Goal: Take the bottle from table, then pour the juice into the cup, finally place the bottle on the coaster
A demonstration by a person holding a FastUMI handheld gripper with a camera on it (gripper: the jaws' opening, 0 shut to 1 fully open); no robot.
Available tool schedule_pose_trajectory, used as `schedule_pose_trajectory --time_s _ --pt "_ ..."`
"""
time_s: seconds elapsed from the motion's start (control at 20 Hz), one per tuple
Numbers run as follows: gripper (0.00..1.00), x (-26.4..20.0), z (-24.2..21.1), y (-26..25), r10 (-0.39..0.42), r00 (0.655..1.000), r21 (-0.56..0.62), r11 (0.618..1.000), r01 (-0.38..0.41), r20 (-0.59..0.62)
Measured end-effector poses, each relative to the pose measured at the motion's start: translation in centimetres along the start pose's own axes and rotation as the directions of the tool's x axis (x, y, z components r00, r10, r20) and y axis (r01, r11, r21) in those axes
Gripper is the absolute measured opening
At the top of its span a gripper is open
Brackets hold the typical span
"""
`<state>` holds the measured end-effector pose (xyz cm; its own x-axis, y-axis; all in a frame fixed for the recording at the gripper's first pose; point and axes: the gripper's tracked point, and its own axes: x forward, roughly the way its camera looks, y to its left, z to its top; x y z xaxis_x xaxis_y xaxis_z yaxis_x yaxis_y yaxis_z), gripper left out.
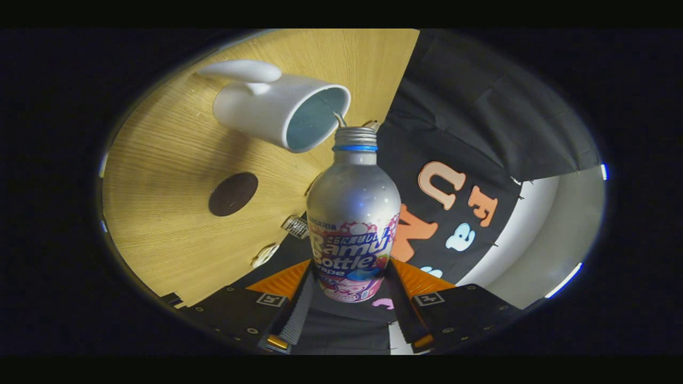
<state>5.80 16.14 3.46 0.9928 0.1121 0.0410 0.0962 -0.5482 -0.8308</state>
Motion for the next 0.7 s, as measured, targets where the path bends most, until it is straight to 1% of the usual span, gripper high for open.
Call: schedule_pose_trajectory --time_s 0.7 --pt "0.71 0.41 -0.67 0.46 0.014 1.000 0.008 1.000 -0.014 -0.004"
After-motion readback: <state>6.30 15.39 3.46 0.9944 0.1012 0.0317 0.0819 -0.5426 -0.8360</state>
